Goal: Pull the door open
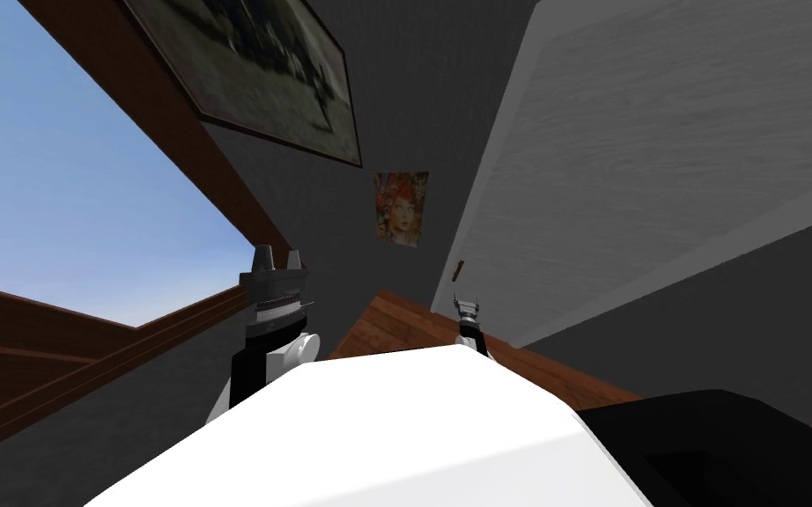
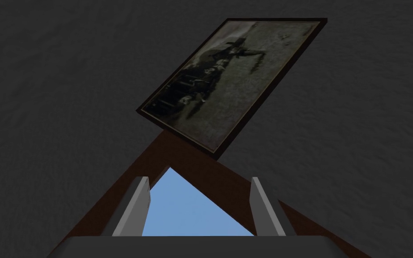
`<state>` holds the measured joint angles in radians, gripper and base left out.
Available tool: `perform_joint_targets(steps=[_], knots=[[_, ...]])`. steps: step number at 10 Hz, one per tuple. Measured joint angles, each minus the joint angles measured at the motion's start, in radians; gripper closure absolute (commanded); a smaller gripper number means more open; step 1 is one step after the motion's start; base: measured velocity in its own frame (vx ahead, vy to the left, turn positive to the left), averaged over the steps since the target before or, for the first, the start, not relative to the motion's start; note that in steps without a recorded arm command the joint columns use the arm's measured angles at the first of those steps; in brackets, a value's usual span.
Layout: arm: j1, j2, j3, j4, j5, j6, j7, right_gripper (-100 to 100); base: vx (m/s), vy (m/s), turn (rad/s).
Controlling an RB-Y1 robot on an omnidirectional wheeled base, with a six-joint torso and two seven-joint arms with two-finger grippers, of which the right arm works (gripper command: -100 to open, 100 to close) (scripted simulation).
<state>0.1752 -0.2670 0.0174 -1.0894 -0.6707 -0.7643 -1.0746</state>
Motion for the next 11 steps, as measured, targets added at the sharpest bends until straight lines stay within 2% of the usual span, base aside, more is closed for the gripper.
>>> perform_joint_targets(steps=[2, 3, 5, 8, 9, 11], knots=[[-0.012, -0.009, 0.005, 0.053, -0.021, -0.020, -0.044, -100, 0.104, -0.049, 0.101], [-0.031, -0.014, 0.008, 0.103, -0.035, -0.037, -0.075, -100, 0.133, -0.035, 0.101], [-0.027, -0.023, 0.008, 0.131, -0.067, -0.046, -0.121, -100, 0.137, -0.038, 0.088], [-0.050, -0.032, 0.011, 0.201, -0.100, -0.066, -0.177, -100, 0.103, -0.035, 0.070], [-0.050, -0.036, 0.010, 0.208, -0.111, -0.067, -0.192, -100, 0.102, -0.024, 0.053], [-0.061, -0.043, 0.016, 0.262, -0.130, -0.089, -0.236, -100, 0.087, -0.045, 0.055]])
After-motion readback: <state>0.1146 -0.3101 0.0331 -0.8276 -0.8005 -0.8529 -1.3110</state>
